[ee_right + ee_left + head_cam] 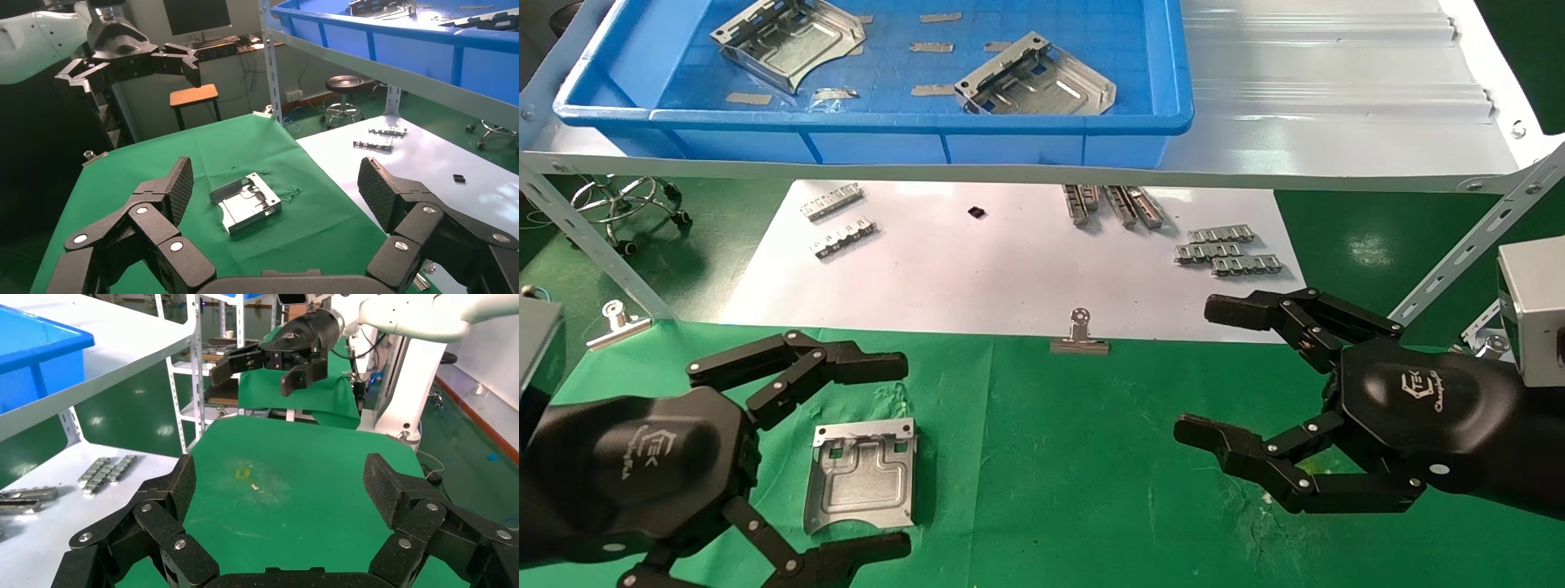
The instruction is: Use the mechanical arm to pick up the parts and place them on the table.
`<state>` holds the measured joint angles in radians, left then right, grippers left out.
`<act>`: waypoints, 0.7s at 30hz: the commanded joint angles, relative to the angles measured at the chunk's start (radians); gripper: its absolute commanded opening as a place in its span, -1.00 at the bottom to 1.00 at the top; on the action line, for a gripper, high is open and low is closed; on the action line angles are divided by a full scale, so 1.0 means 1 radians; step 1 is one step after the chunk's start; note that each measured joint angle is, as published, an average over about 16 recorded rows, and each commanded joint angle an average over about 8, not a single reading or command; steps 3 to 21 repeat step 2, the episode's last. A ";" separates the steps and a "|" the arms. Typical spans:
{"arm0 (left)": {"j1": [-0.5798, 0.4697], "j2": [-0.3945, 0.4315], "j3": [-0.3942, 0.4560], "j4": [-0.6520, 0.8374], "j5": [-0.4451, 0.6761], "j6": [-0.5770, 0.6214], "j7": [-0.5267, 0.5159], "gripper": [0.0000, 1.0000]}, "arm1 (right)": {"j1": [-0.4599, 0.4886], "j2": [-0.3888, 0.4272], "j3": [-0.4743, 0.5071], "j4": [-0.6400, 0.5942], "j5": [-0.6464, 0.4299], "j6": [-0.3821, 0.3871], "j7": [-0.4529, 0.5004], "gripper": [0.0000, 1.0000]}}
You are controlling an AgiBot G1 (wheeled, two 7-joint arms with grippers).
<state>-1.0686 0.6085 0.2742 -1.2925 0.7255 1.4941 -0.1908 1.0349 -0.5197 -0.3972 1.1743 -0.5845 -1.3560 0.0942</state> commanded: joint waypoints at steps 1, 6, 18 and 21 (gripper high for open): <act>-0.002 0.001 0.002 0.003 0.001 0.000 0.001 1.00 | 0.000 0.000 0.000 0.000 0.000 0.000 0.000 1.00; -0.002 0.001 0.002 0.003 0.002 0.000 0.001 1.00 | 0.000 0.000 0.000 0.000 0.000 0.000 0.000 1.00; -0.002 0.001 0.002 0.003 0.002 0.000 0.001 1.00 | 0.000 0.000 0.000 0.000 0.000 0.000 0.000 1.00; -0.002 0.001 0.002 0.003 0.002 0.000 0.001 1.00 | 0.000 0.000 0.000 0.000 0.000 0.000 0.000 1.00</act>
